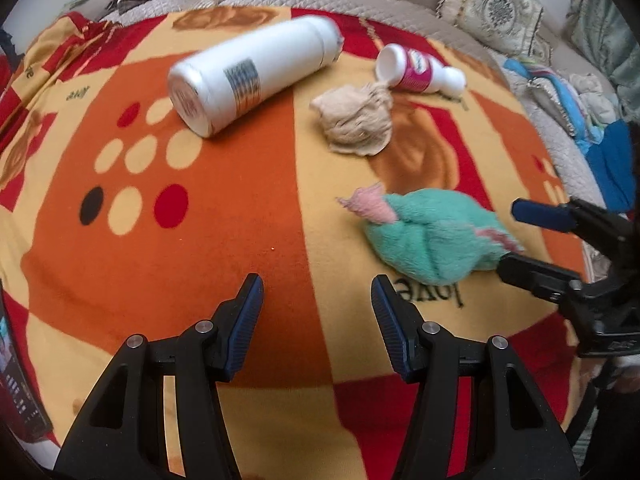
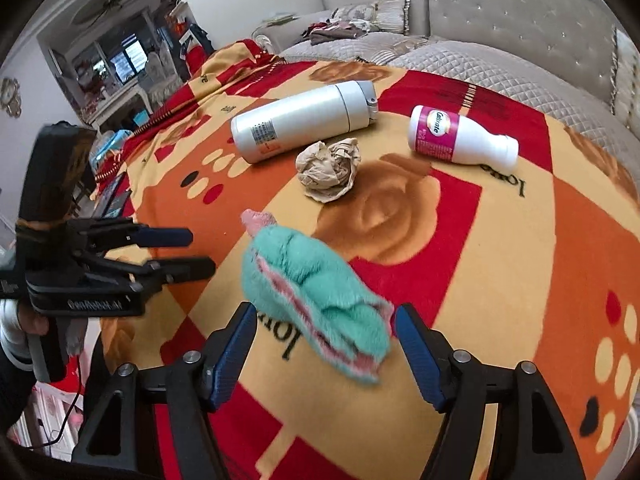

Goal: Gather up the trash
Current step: 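Move both grippers back over the blanket toward the towel and tissue, then grasp the green towel with the right gripper while the left grasps the crumpled beige tissue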

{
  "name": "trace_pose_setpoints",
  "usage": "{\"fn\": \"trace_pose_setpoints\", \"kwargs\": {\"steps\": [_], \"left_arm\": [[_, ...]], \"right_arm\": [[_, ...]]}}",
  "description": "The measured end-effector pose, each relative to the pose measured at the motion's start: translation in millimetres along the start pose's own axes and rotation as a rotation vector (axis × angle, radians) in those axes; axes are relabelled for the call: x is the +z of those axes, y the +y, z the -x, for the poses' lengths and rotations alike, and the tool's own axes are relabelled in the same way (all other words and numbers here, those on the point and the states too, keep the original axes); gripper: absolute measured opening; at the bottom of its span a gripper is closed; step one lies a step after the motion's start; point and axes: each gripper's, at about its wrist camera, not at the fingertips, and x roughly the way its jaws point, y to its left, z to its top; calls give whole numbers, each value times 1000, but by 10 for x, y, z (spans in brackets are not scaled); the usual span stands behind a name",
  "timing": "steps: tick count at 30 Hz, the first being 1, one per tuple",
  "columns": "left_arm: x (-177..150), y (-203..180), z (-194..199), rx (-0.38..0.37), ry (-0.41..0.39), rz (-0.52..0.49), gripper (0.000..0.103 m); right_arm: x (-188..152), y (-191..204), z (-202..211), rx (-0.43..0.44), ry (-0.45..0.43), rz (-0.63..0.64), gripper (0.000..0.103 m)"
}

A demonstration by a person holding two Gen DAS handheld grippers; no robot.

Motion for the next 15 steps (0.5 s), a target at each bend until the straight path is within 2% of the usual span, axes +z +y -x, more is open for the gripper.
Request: {"fn": "trace_pose_setpoints", "kwargs": {"steps": [6,7,11,12,15], "left_arm": [[170,-29,-138,-2,-8,20,55],[207,-44,-149,2,-12,22,55],[304,-91,-203,-14,-19,25,54],[331,-96,-216,-42,-19,34,54],[413,-174,-244,-111,-25,47,54]], "right_arm": [[-5,-111,-174,68,24,-46,68],[-47,-122,-226,76,35,-55,57],[-196,-139,-206,90,13,-104,34],[-247,-149,-163,98,12,-132,30],[-361,-103,-11,107,-7,-161,30]]}}
